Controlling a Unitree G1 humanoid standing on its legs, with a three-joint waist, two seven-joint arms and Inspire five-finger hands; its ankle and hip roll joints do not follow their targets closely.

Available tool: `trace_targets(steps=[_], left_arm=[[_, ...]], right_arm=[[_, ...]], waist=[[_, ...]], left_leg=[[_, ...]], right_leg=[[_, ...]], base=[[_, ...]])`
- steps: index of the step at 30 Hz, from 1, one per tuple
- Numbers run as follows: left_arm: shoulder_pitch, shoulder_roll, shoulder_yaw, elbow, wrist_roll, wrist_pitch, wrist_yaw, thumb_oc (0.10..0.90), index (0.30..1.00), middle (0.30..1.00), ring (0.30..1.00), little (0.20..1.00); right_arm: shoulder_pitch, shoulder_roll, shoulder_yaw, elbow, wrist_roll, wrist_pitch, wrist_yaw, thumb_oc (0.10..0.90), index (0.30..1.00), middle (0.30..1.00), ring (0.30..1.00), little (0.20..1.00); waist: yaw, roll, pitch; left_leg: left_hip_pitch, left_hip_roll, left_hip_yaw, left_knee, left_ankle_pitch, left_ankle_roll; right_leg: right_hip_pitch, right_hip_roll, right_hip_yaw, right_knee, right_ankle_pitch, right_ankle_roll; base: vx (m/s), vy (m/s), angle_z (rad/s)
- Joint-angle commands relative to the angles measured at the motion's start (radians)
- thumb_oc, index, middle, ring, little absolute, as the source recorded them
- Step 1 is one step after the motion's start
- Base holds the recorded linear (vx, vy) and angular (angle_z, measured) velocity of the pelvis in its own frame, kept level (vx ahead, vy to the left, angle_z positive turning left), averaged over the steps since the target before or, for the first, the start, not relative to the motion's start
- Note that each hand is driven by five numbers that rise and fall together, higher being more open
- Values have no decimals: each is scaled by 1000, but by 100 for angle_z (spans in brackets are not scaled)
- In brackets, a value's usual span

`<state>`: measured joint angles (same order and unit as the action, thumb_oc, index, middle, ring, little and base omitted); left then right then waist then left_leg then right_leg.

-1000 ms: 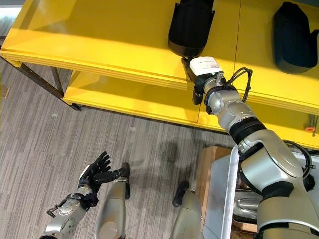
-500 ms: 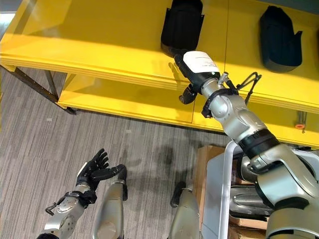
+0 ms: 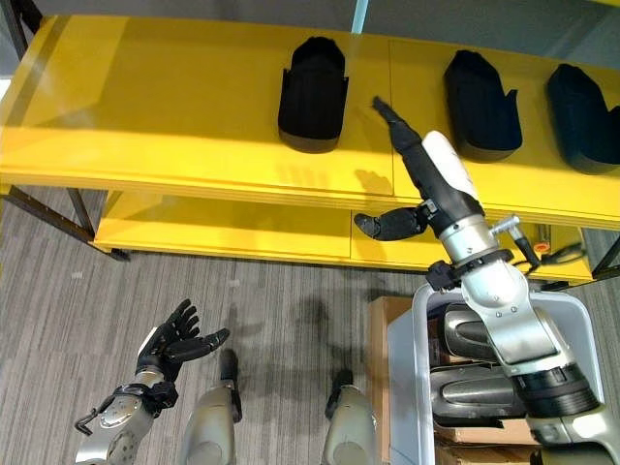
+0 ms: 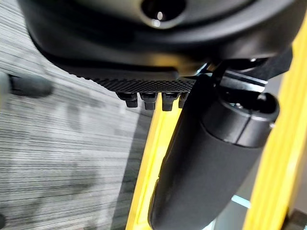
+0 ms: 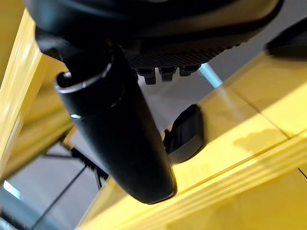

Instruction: Move parts from the plastic box to the shelf.

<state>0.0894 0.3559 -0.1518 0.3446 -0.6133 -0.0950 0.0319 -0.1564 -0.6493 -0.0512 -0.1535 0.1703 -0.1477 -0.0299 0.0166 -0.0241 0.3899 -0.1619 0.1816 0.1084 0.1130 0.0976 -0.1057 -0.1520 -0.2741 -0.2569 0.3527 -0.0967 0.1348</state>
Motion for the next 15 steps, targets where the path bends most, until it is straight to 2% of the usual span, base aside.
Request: trace_targets(steps=[1,2,3,5,8,10,11,15], left_arm=[[27,0,9,-49,45,-63,-19,900,1000,1000,1000,1000],[27,1,8,-49,45,-63,-19,900,1000,1000,1000,1000],[41,-21,31,-42,48,-66,-16,900,1000,1000,1000,1000],[51,-36,46,-42,52,-69,-8,900,1000,1000,1000,1000],[67,-55,66,-47,64,-69,1,900,1000,1000,1000,1000],[85,-74,83,-51,62,-78,15,900,1000,1000,1000,1000],[98,-90,90,-59,63,-80,27,900,1000,1000,1000,1000],[118,-102,100,-78,56,-84,45,900,1000,1000,1000,1000]], right_arm=[[-34,7,-23,-80,153,-117,-3,900,1000,1000,1000,1000],[-32,7,-24,-82,153,-116,-3,900,1000,1000,1000,1000],[38,74,-60,-107,168,-122,-12,900,1000,1000,1000,1000],[99,137,-71,-110,209,-121,-1,900,1000,1000,1000,1000],[175,189,-104,-127,188,-111,-12,900,1000,1000,1000,1000],[229,259,-130,-134,172,-129,-50,900,1000,1000,1000,1000],[265,320,-144,-126,206,-138,-76,900,1000,1000,1000,1000],[289,371,-172,-142,204,-158,-129,900,1000,1000,1000,1000]], waist=[[-27,-19,-163],[-27,-20,-165],[-40,-14,-195],[-50,-10,-221],[-59,-6,-243],[-69,0,-256],[-76,2,-264],[-82,5,-266]], left_leg=[[72,13,33,-38,-67,22],[71,13,34,-41,-63,23],[108,8,52,-76,-59,21],[132,4,63,-102,-53,24],[161,2,73,-127,-50,24],[183,-1,83,-135,-58,29],[198,-4,90,-134,-68,32],[203,-13,98,-101,-104,44]], right_leg=[[32,14,35,-169,100,12],[31,14,35,-173,105,12],[59,10,33,-198,109,19],[78,9,37,-223,119,24],[103,7,34,-243,124,30],[116,6,40,-252,126,35],[130,3,43,-260,129,40],[134,-5,62,-252,130,44]], base=[[70,23,-15],[123,45,-19],[112,49,-17],[130,51,-13],[72,27,-13],[89,58,-10],[95,75,-11],[40,72,-17]])
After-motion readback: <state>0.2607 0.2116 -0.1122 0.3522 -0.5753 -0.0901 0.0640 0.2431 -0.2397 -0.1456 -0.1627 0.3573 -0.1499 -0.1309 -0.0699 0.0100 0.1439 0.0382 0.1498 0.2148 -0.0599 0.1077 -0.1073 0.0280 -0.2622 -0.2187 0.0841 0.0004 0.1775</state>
